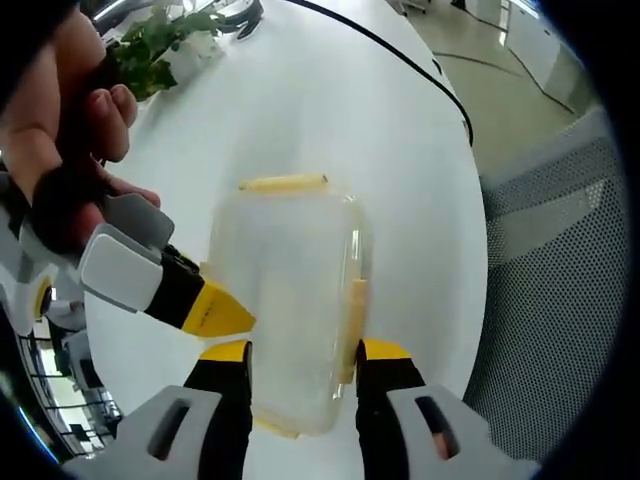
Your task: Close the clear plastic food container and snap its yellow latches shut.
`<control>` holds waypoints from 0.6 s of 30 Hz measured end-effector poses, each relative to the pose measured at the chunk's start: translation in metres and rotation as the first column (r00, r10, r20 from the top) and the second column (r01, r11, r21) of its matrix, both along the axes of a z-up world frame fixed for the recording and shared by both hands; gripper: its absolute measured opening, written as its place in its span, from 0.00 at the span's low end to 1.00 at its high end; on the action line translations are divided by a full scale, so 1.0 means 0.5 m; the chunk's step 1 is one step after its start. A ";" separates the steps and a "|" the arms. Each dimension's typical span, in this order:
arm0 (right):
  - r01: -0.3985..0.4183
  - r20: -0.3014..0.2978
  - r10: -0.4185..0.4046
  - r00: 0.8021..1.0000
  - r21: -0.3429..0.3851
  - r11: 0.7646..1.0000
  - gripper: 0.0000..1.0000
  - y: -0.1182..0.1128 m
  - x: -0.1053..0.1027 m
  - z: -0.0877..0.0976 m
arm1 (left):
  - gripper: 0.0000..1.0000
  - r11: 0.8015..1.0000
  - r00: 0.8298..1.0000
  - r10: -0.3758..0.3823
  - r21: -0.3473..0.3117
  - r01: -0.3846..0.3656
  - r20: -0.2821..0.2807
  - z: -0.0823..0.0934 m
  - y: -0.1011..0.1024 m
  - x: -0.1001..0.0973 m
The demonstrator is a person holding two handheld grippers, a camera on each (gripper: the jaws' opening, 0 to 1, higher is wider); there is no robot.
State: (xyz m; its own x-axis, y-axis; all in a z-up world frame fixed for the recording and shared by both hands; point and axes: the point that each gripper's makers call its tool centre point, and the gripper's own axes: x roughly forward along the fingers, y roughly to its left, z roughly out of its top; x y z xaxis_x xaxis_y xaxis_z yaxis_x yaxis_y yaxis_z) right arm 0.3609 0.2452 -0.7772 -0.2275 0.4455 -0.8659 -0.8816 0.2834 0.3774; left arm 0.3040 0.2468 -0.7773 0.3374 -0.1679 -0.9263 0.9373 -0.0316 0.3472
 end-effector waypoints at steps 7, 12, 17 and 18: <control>0.000 0.009 0.000 1.000 0.014 1.000 0.34 0.001 0.000 0.001 | 0.40 1.000 0.999 0.002 -0.002 -0.003 -0.035 0.004 -0.001 -0.001; -0.017 0.029 0.016 0.999 0.028 0.999 0.34 0.001 0.000 0.003 | 0.41 1.000 0.999 -0.018 0.013 0.018 -0.042 0.004 0.000 -0.001; -0.051 0.078 0.049 0.996 0.032 0.998 0.33 0.003 0.000 0.008 | 0.40 1.000 0.993 -0.008 -0.012 0.006 -0.119 0.014 0.000 0.001; -0.055 0.087 0.052 0.995 0.030 0.998 0.33 0.003 -0.001 0.010 | 0.40 0.999 0.989 0.015 -0.027 -0.019 -0.150 0.016 0.000 -0.001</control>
